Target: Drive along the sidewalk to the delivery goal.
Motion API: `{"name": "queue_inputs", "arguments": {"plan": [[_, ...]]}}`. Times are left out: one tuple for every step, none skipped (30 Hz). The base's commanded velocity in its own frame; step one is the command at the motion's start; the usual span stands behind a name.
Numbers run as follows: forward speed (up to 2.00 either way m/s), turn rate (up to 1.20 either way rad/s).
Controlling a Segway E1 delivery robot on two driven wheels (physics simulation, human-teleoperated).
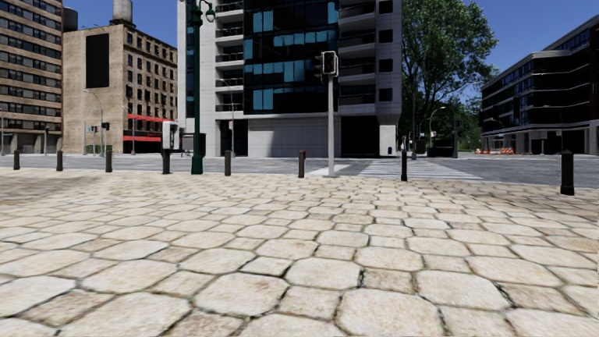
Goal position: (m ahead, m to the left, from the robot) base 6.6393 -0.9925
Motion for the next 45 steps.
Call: {"name": "queue_inputs", "arguments": {"plan": [[2.00,0.00],[2.00,0.00],[2.00,0.00],[2.00,0.00],[2.00,0.00],[2.00,0.00],[2.00,0.00],[2.00,0.00],[2.00,0.00],[2.00,0.00],[2.00,0.00],[2.00,0.00],[2.00,0.00],[2.00,0.00],[2.00,0.00],[2.00,0.00],[2.00,0.00],[2.00,0.00],[2.00,0.00],[2.00,0.00],[2.00,0.00],[2.00,0.00],[2.00,0.00],[2.00,0.00],[2.00,0.00],[2.00,0.00],[2.00,0.00],[2.00,0.00],[2.00,0.00],[2.00,0.00],[2.00,-0.01],[2.00,-0.02],[2.00,-0.03],[2.00,-0.09],[2.00,-0.09],[2.00,-0.14],[2.00,-0.18],[2.00,-0.23],[2.00,-0.25],[2.00,-0.25],[2.00,-0.25],[2.00,-0.25],[2.00,-0.25],[2.00,-0.26],[2.00,-0.26]]}}
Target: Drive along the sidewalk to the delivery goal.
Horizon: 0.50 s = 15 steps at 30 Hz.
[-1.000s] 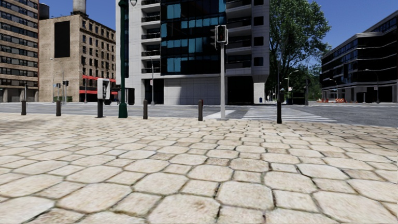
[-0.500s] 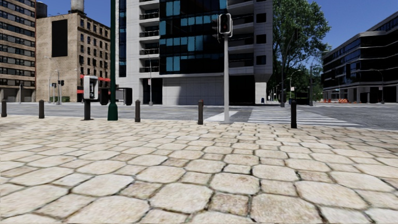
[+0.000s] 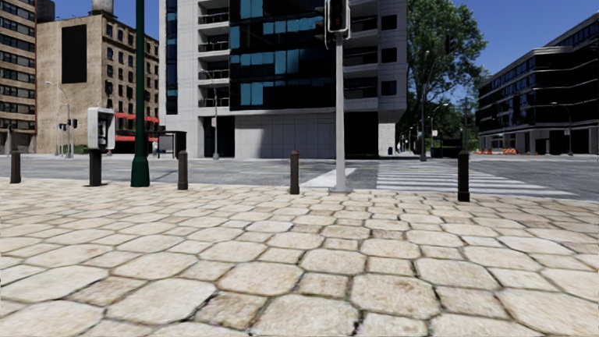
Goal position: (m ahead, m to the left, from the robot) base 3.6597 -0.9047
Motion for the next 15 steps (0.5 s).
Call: {"name": "queue_inputs", "arguments": {"plan": [[2.00,-0.28],[2.00,-0.31],[1.93,-0.35],[1.88,-0.36],[1.88,-0.36],[1.87,-0.37],[1.85,-0.37],[1.79,-0.37],[1.70,-0.37],[1.70,-0.37],[1.64,-0.37],[1.59,-0.37],[1.54,-0.37],[1.50,-0.37],[1.50,-0.37]]}}
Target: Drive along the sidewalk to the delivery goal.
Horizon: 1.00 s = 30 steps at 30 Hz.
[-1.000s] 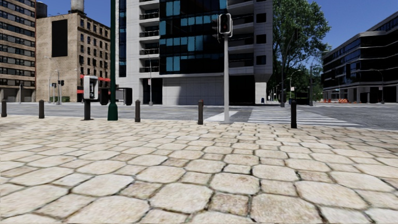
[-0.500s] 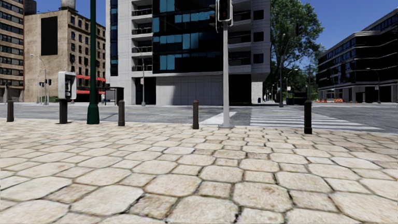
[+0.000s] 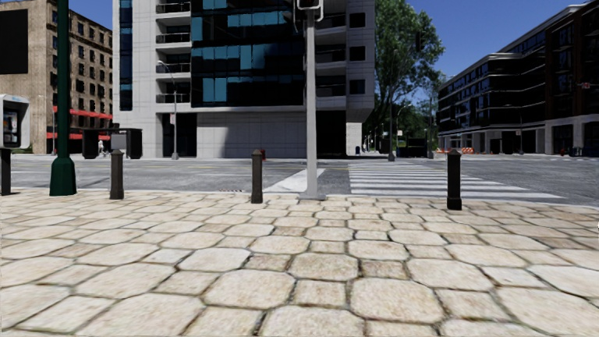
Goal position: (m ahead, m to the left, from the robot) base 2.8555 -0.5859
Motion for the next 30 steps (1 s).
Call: {"name": "queue_inputs", "arguments": {"plan": [[1.48,-0.39],[1.45,-0.40],[1.43,-0.41],[1.42,-0.41],[1.42,-0.41],[1.42,-0.41],[1.42,-0.41],[1.42,-0.41],[1.42,-0.41],[1.42,-0.41],[1.42,-0.41],[1.42,-0.36],[1.42,-0.31],[1.41,-0.30],[1.41,-0.30],[1.41,-0.29],[1.41,-0.29],[1.41,-0.29],[1.41,-0.29],[1.41,-0.29],[1.41,-0.29],[1.41,-0.29],[1.41,-0.29],[1.41,-0.29],[1.41,-0.30],[1.41,-0.36],[1.41,-0.39],[1.40,-0.39],[1.40,-0.39],[1.40,-0.30]]}}
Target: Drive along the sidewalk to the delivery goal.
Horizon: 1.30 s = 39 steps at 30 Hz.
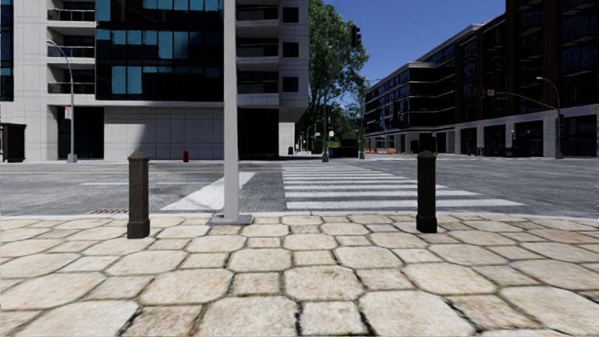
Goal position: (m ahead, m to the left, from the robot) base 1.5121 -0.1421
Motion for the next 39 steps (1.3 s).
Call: {"name": "queue_inputs", "arguments": {"plan": [[1.40,-0.05],[1.40,0.00],[1.40,0.00],[1.40,0.00],[1.40,0.00],[1.40,0.00],[1.40,0.00],[1.40,0.00],[1.40,0.00],[1.40,0.00],[1.40,0.00],[1.40,0.00],[1.40,0.00],[1.40,0.00],[1.40,0.00],[1.40,0.00],[1.40,0.00],[1.40,0.00],[1.40,0.00],[1.40,0.00],[1.40,0.00],[1.40,0.00],[1.40,0.00],[1.32,0.00],[1.22,0.00],[1.03,0.00],[0.87,0.00],[0.87,0.00],[0.47,0.00],[0.00,0.00],[0.00,0.00],[0.00,0.00],[0.00,0.00],[0.00,0.00],[0.00,0.00],[0.00,0.00],[0.00,0.00],[0.00,0.00],[0.00,0.00]]}}
